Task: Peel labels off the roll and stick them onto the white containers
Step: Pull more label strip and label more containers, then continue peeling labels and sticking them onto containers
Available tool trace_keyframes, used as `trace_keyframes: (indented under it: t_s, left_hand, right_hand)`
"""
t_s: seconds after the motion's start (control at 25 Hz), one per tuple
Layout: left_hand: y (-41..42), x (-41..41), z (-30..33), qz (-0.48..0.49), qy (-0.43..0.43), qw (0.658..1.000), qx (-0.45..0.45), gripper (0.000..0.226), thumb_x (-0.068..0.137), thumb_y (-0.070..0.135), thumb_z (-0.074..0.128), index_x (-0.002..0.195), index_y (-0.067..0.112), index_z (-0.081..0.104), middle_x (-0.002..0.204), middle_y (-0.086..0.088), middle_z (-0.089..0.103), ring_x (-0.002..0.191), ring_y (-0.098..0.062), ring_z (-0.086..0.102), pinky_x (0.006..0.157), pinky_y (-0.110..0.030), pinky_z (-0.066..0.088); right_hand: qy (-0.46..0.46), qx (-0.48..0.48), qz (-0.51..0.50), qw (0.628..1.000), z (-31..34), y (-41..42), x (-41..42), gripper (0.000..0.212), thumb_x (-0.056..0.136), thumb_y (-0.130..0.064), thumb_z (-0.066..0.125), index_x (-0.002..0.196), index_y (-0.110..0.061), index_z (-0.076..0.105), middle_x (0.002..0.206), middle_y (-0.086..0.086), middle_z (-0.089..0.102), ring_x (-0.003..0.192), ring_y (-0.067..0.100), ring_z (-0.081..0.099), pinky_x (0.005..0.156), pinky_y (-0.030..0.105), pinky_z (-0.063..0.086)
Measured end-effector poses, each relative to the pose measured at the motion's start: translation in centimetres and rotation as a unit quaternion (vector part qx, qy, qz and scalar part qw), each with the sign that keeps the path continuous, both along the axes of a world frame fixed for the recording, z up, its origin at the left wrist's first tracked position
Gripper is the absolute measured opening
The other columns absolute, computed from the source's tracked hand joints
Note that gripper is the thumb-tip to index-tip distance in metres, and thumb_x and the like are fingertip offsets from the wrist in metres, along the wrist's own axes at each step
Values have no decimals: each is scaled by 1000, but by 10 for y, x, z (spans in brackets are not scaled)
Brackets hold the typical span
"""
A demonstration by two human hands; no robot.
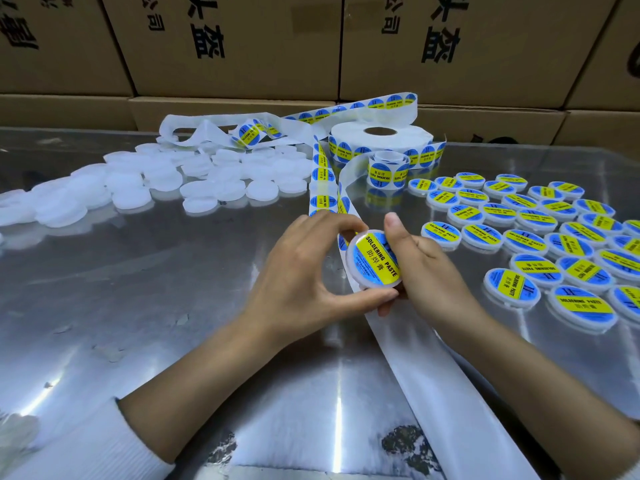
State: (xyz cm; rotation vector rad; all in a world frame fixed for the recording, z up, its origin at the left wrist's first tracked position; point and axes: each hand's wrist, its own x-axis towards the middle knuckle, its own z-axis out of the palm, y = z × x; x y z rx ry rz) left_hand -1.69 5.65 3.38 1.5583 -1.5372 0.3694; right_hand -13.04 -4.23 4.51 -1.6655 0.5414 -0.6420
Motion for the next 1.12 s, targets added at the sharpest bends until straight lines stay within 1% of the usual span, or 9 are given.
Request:
trace_keyframes:
  t_s: [0.16,0.32,0.4,0.56,0.68,0.8,0.96,1.04,1.12]
  left_hand:
    - [-3,-2,-3,-13,-91,989,114,71,84,52,53,140,10,42,148,-2,40,135,-11,38,112,-29,28]
    - [-2,-8,-2,-10,-93,980,173,68,90,52,36,144,11,32,153,0,28,141,-12,29,116,-26,19]
    - [-2,-11,-1,-19,-100,981,163,59,94,42,38,141,8,38,150,-4,33,140,-17,33,115,-27,21]
    - [-3,-13,-2,-13,-145,988,48,33,92,17,52,120,5,63,128,-9,59,120,-26,56,100,-39,46]
    - [-2,-7,-4,-19,-214,976,-26,24,83,-1,63,103,7,73,112,-7,69,106,-27,65,84,-41,56]
    - [-1,-2,-5,-25,-248,967,-55,19,79,-1,69,93,10,77,105,-4,72,100,-23,68,82,-37,56]
    - [4,20,-1,91,-137,986,27,30,89,22,63,118,17,67,125,1,63,115,-15,60,99,-41,45]
    - [14,44,-2,180,-29,970,159,53,89,32,61,139,20,46,146,0,42,135,-16,38,110,-44,31]
    - [35,72,-11,260,15,926,272,70,88,46,55,148,22,28,156,-3,23,143,-18,19,115,-44,22]
  right_hand:
    - [12,21,-40,999,-1,1,-2,67,97,-50,32,48,-15,62,41,5,59,36,14,58,36,10,38]
    - [2,31,-59,998,-2,1,0,73,93,-57,24,51,-17,68,46,3,63,38,8,59,37,10,40]
    - [-7,30,-58,998,-2,1,2,71,94,-57,23,53,-22,70,44,4,61,37,9,58,38,11,42]
    - [-11,52,-53,997,-5,0,4,66,96,-56,25,56,-33,71,41,1,57,38,9,56,45,16,48]
    - [-9,90,-28,996,-7,-3,6,61,99,-48,33,54,-33,71,44,-2,58,40,9,55,46,19,49]
    - [-13,94,-40,995,-8,-8,8,54,98,-44,40,59,-26,73,49,-2,62,42,8,57,45,18,49]
    - [24,-17,-156,987,-2,-35,-5,48,99,-40,39,65,-13,60,43,-3,59,37,6,50,40,14,40]
    - [149,-155,-175,961,-4,-52,-15,46,98,-41,39,67,-11,52,48,-2,60,57,17,61,56,26,47]
    - [305,-253,-172,902,-11,-61,-21,43,97,-45,37,75,-10,50,70,4,67,82,31,62,71,36,45]
